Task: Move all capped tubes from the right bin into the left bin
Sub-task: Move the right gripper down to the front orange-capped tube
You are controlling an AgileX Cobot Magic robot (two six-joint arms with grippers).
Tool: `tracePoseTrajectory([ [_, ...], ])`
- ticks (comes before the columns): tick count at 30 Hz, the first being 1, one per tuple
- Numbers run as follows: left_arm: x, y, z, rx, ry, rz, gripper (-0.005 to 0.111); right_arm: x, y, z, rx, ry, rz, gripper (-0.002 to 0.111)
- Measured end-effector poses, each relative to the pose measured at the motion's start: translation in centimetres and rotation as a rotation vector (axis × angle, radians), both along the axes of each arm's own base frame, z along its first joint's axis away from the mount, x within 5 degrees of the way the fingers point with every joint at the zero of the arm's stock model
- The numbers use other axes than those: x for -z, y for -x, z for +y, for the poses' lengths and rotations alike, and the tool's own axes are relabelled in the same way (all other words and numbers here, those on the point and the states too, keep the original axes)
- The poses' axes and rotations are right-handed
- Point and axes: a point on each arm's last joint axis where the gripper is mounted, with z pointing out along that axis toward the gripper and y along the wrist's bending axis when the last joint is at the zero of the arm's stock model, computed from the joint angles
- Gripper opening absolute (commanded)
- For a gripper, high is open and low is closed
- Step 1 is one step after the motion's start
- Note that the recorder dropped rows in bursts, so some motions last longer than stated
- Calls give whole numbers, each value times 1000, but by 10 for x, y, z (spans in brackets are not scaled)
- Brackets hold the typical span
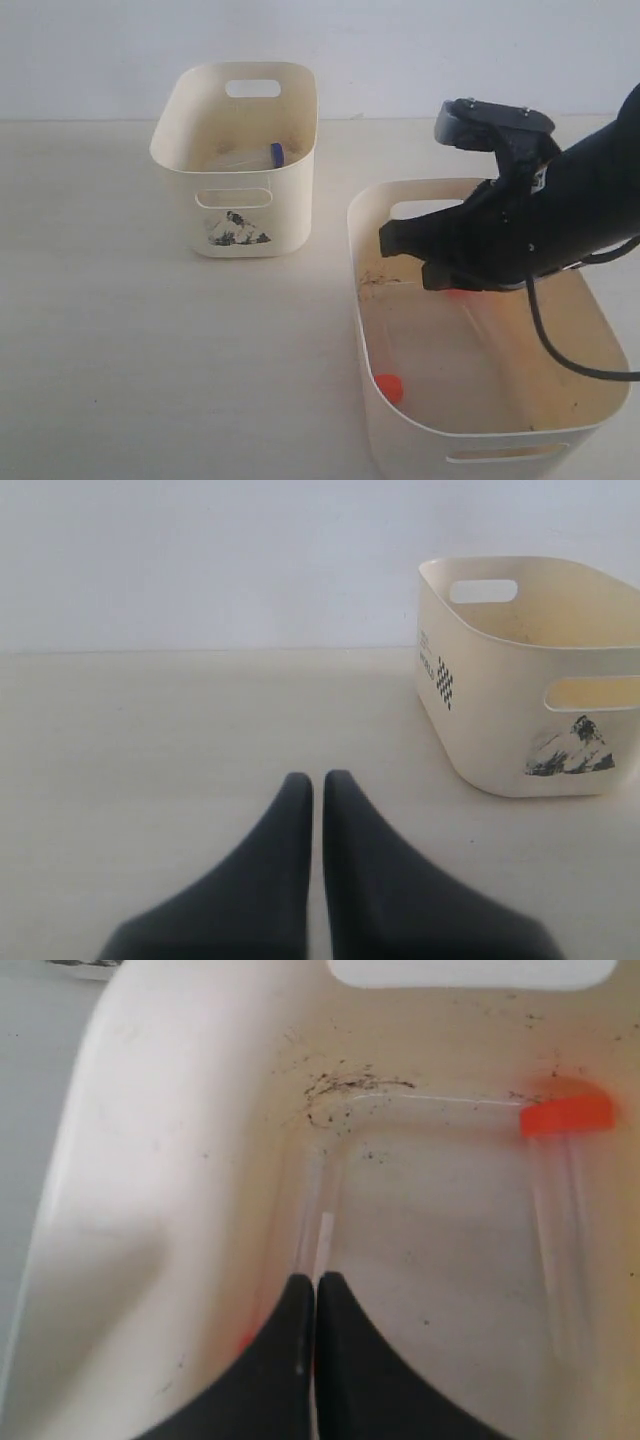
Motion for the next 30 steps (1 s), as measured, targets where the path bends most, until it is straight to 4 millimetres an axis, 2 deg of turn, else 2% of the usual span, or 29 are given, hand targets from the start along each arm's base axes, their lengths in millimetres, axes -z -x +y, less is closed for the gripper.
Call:
tracePoseTrajectory([
  [5, 0, 0, 0, 0, 0, 0, 4, 22, -4, 4, 12, 11, 107, 0],
  [14, 0, 0, 0, 0, 0, 0, 4, 45, -3, 7, -15, 47, 245, 0],
  [21, 0, 0, 0, 0, 0, 0, 4, 38, -16, 20, -106, 28, 278, 0],
  [30, 0, 0, 0, 0, 0, 0, 4, 37, -14, 20, -163, 45, 289, 0],
])
